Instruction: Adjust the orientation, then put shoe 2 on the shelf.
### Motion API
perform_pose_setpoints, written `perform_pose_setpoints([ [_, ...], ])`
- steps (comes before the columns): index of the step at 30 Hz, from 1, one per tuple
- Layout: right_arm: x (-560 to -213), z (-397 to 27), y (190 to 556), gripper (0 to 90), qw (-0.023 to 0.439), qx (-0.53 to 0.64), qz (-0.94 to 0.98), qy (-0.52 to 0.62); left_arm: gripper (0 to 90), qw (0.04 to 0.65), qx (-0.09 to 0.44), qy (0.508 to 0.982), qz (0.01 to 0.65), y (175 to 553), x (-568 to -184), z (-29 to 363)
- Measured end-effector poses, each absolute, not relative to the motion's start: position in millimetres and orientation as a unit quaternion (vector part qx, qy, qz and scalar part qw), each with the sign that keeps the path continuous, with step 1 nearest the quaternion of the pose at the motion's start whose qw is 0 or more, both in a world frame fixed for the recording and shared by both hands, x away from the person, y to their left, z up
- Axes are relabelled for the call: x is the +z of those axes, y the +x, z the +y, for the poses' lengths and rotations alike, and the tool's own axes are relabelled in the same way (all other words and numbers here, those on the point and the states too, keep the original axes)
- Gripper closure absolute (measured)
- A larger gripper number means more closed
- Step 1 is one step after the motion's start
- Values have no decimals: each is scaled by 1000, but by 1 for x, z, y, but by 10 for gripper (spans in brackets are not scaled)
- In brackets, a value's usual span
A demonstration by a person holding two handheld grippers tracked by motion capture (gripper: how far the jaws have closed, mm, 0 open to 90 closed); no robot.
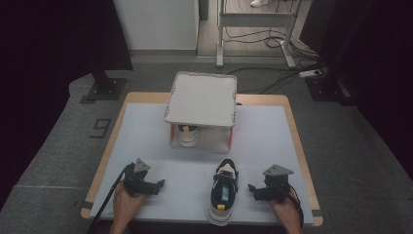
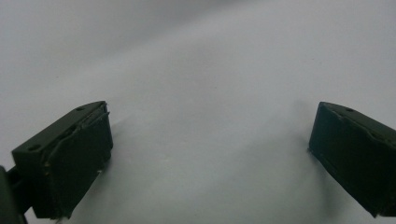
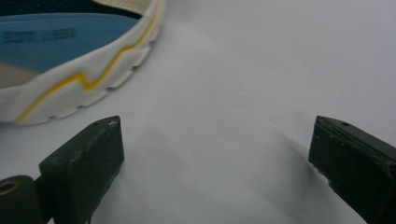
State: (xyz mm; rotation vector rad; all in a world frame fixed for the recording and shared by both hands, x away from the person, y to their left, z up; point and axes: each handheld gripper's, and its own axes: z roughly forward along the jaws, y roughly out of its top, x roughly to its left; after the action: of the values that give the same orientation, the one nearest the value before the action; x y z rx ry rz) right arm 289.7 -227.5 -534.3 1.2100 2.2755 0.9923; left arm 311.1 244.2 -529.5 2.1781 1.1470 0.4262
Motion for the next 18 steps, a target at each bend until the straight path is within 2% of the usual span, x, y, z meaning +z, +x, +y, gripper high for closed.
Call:
perform_pose_setpoints([
  [9,-528,-214,257,15,166,377,807,424,0,316,162,827,435,311,-530,244],
  [12,-529,-203,238,0,137,378,819,409,0,316,163,827,435,311,-530,244],
  [18,-526,-189,217,0,119,381,831,389,0,316,163,827,435,311,-530,244],
])
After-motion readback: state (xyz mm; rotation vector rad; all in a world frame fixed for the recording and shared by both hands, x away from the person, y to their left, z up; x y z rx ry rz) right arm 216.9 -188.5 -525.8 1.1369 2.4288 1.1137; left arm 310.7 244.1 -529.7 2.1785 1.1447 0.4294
